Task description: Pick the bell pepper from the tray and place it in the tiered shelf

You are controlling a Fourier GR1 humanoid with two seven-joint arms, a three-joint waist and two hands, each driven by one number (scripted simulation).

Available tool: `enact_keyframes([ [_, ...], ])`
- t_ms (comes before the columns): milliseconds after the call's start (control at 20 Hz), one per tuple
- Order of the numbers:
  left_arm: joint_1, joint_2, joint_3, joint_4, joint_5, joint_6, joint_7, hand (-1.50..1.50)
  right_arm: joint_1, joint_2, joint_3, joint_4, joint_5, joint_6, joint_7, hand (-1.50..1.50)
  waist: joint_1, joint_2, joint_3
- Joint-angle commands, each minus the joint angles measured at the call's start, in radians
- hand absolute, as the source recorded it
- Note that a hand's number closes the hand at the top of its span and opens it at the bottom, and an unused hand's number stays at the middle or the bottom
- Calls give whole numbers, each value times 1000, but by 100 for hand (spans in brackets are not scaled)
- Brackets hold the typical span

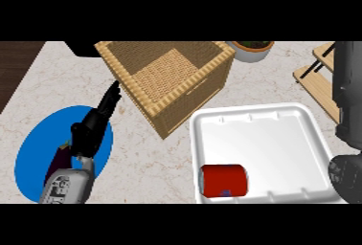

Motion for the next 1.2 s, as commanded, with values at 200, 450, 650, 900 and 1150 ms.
enact_keyframes([
  [200,59,-29,-30,4,-19,14,-40,0,67,-94,-17,90,21,-20,56,150,-8,-2,0],
  [450,44,-13,-11,15,-3,-5,-45,0,83,-159,-35,187,-28,-176,21,150,1,2,1],
  [650,25,-15,-9,7,-19,17,-17,0,109,-135,-71,54,-102,-372,3,150,-2,-1,4],
  [900,-3,-14,1,25,-4,3,-20,0,199,-170,-118,65,-185,-513,-73,150,-12,2,2],
  [1150,28,10,16,35,-1,-12,-50,0,225,-162,-120,63,-197,-549,-51,150,-9,-1,1],
])
